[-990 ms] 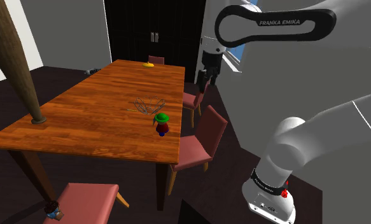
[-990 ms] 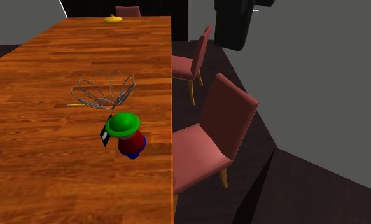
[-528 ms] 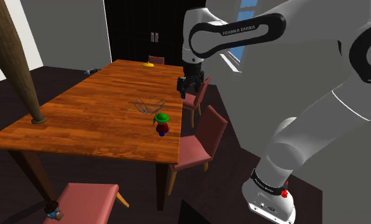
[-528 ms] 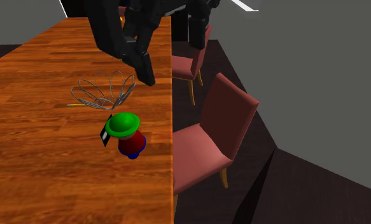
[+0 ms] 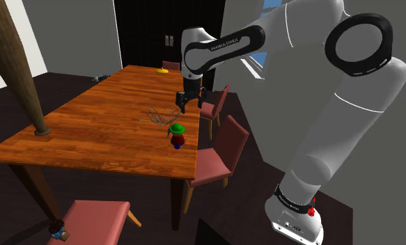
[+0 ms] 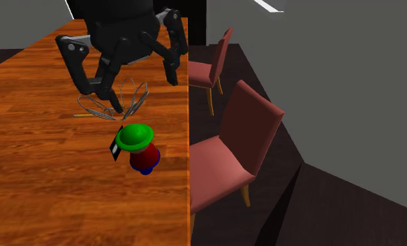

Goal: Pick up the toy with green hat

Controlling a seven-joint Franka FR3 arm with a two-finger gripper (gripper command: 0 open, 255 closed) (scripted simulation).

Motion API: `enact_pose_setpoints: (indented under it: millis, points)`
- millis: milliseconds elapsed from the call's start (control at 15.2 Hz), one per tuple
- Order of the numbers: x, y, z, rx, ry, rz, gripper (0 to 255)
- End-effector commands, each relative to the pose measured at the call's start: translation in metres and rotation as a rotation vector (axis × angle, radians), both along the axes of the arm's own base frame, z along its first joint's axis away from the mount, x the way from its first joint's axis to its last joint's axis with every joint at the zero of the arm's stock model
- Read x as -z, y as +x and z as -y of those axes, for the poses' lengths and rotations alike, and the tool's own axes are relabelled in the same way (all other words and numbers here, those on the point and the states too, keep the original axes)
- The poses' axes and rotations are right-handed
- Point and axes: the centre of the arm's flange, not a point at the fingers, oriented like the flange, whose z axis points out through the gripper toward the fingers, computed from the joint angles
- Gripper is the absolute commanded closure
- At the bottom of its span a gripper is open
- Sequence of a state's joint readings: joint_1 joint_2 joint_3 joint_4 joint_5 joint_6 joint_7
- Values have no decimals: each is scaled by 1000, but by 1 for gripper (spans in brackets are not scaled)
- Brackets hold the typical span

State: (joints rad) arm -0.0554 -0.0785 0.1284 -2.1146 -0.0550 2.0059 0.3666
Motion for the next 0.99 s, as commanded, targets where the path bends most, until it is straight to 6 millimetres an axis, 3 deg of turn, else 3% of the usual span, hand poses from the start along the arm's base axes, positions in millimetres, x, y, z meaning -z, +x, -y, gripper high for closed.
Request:
enact_pose_setpoints:
  millis: [0, 924]
  points:
    - [17, 23, 3, 44, 10, -3, 0]
    - [134, 169, 38, 340, 82, -32, 0]
